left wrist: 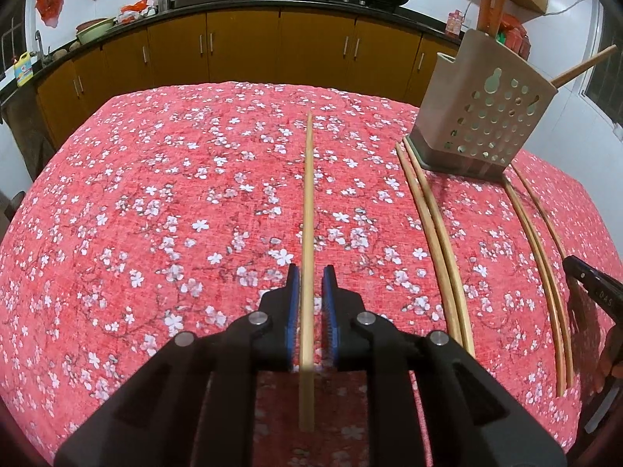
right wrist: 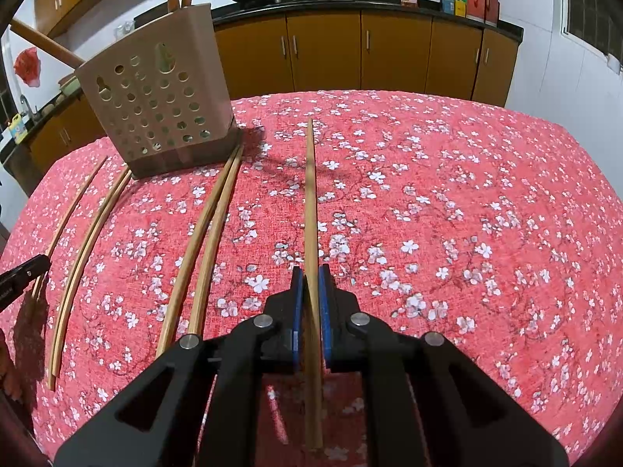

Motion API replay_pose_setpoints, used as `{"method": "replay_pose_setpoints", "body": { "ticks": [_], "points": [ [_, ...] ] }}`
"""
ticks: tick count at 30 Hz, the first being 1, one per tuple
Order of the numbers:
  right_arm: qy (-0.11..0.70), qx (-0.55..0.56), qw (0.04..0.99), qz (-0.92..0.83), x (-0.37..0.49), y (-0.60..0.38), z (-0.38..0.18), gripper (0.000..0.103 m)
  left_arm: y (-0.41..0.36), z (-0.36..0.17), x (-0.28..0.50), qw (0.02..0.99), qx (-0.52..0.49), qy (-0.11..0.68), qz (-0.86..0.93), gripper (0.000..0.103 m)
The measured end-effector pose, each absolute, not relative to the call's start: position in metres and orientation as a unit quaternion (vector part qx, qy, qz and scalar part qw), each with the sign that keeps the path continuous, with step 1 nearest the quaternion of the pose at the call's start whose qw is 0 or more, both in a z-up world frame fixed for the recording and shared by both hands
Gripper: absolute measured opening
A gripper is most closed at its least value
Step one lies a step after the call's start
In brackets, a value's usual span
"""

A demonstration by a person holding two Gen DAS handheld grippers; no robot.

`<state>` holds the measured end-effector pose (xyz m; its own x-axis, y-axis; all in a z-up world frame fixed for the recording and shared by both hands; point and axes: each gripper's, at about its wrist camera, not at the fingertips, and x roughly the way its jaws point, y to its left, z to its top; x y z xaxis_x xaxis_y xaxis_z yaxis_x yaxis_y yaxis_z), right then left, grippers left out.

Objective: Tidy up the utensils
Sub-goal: 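Grasp a chopstick with the right gripper while the left gripper grasps another, then lift both chopsticks upright and carry them over the beige utensil holder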

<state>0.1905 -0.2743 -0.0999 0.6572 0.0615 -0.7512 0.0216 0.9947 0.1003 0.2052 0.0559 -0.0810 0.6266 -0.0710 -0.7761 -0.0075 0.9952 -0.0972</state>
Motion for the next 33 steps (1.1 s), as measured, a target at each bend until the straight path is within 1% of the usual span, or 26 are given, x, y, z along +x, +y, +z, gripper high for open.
{"method": "replay_pose_setpoints", "body": {
  "ticks": [10,13,18,21,22,25,28,33],
  "points": [
    [0.415,0.049,0.909,0.008,0.190,-0.274,-0.099,0.010,0.055,-0.081,0.205,0.900,-0.039,0.433,-0.015,0.015],
    [0.415,0.051,0.909,0.009,0.185,-0.274,-0.098,0.010,0.051,-0.081,0.199,0.900,-0.023,0.435,-0.011,0.015],
    [0.415,0.053,0.908,0.010,0.179,-0.274,-0.098,0.010,0.051,-0.082,0.190,0.900,-0.025,0.435,-0.010,0.015],
    [0.415,0.048,0.908,0.008,0.179,-0.274,-0.098,0.009,0.051,-0.082,0.188,0.900,-0.022,0.435,-0.005,0.011],
    [0.415,0.047,0.909,0.007,0.179,-0.274,-0.098,0.008,0.053,-0.082,0.187,0.900,-0.022,0.434,-0.003,0.008],
    [0.415,0.051,0.908,0.009,0.178,-0.278,-0.097,0.008,0.054,-0.081,0.186,0.899,-0.021,0.437,-0.006,0.008],
    [0.393,0.061,0.917,0.012,0.170,-0.283,-0.084,0.008,0.057,-0.075,0.183,0.901,-0.028,0.434,-0.011,0.007],
    [0.349,0.070,0.935,0.010,0.160,-0.291,-0.053,0.008,0.063,-0.044,0.175,0.916,-0.033,0.399,-0.017,0.007]
  ]
}}
